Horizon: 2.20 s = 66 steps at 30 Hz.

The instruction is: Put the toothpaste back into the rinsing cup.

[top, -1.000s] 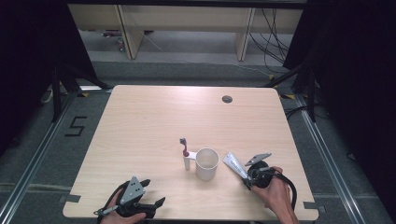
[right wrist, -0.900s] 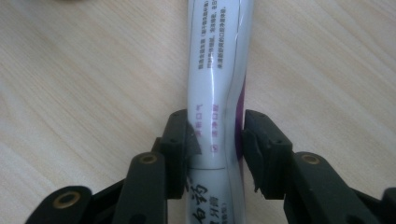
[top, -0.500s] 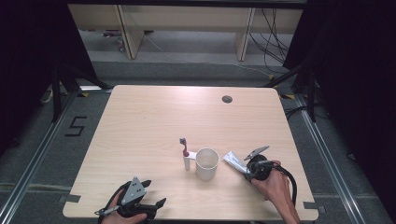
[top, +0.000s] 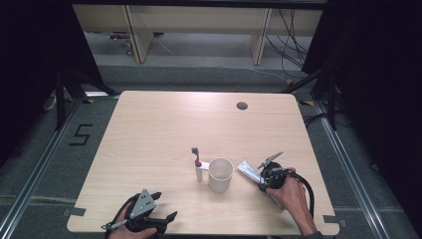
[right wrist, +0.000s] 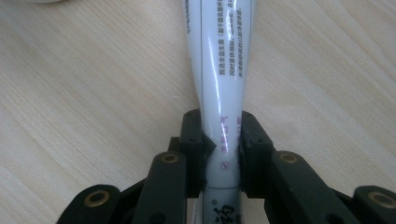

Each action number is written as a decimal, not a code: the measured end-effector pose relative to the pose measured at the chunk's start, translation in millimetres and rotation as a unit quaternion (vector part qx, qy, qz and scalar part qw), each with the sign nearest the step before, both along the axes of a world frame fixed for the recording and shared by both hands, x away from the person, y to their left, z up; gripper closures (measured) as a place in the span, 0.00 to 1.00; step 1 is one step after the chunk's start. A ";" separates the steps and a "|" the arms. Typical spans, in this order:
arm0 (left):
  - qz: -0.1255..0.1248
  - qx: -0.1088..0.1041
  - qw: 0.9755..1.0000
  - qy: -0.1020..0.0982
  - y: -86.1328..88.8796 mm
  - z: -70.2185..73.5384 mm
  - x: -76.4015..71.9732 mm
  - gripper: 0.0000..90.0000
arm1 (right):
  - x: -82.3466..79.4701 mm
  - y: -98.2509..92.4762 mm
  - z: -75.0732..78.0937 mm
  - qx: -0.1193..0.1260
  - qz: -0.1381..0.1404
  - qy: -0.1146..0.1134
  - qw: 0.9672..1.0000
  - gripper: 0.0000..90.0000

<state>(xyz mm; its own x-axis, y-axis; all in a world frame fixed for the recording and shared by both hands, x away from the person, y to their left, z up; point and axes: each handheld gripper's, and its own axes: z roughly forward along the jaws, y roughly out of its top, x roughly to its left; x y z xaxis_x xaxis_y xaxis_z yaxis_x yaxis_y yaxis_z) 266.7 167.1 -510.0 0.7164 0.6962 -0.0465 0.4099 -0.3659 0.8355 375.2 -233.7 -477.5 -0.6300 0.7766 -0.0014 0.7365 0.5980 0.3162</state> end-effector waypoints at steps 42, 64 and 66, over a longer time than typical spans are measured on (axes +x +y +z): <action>0.000 0.001 1.000 -0.002 2.2 1.6 1.4 0.20 | -3.8 -35.6 33.2 0.133 -0.007 -0.115 0.984 0.86; -0.001 0.000 1.000 -0.003 1.2 0.9 1.9 0.20 | -7.9 -22.5 72.0 0.309 -0.001 -0.246 0.919 0.86; -0.001 0.000 1.000 -0.003 1.3 0.9 1.8 0.20 | -9.0 -14.4 77.0 0.332 0.004 -0.247 0.910 0.86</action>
